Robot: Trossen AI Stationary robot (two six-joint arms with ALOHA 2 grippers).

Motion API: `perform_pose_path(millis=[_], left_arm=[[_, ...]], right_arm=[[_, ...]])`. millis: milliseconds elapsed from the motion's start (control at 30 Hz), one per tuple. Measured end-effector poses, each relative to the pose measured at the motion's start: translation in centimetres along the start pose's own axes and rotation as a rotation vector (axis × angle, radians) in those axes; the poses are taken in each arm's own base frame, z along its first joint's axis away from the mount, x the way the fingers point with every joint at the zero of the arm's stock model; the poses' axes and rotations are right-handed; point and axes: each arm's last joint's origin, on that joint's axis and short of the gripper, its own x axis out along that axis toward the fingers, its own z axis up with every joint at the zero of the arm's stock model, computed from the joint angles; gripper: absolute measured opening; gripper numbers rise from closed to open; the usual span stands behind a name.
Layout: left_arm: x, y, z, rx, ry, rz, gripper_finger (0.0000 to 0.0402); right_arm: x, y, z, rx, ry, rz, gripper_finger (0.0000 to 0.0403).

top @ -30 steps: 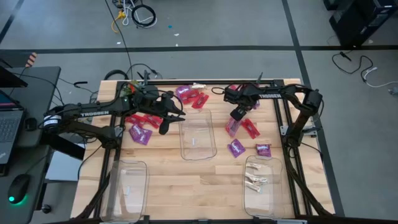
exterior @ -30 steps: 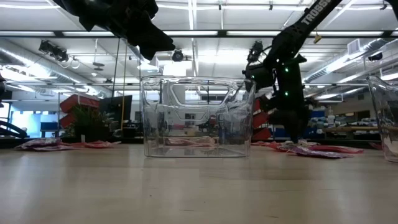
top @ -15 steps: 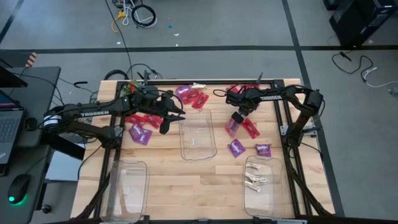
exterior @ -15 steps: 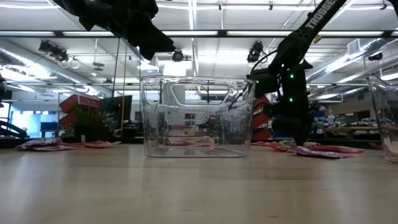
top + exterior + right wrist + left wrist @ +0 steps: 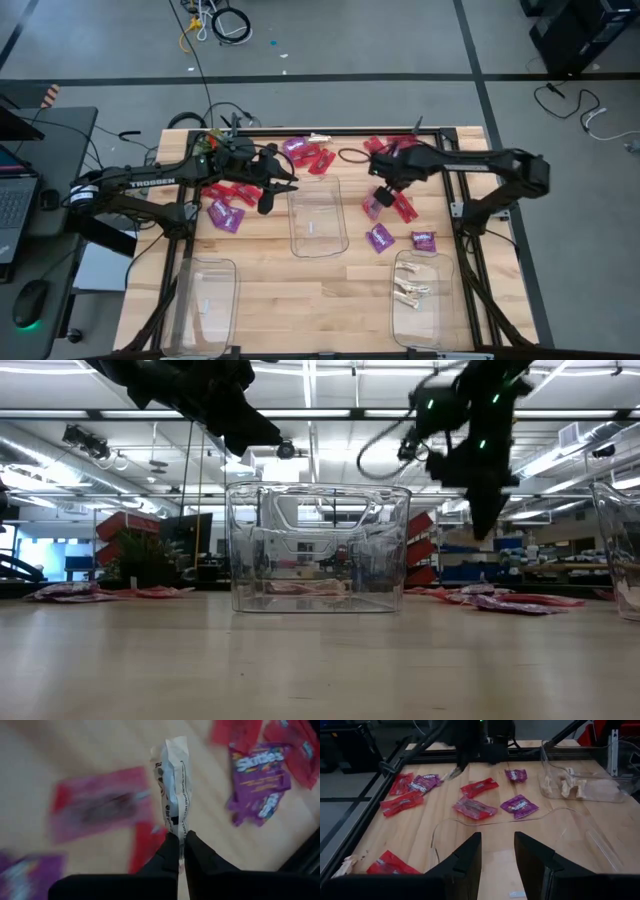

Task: Sort candy
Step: Put the white chocolate bar into the right transparent bin

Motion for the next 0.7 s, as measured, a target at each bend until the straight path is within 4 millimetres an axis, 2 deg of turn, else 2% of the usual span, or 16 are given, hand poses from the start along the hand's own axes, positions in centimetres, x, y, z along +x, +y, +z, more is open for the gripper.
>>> perform_pose_path(millis=[200, 367, 533, 700], left_arm=[[0.0, 0.0, 0.0, 0.003, 0.003, 0.008, 0.0117], [0.0, 0.1, 0.0, 0.003, 0.006, 0.034, 0.0117], [0.0, 0.1, 0.0, -0.019, 0.008, 0.048, 0.0117], [-0.1, 0.2, 0.7, -0.023, 0.024, 0.050, 0.0117]], right_arm=[[-4.7, 3.8, -5.0, -0.091, -0.054, 0.166, 0.0009], [-7.1, 6.8, -9.6, -0.145, -0.070, 0.267, 0.0009], [-8.0, 8.7, -13.7, -0.160, -0.013, 0.296, 0.0009], [-7.8, 10.2, -16.9, -0.151, 0.086, 0.267, 0.0009]])
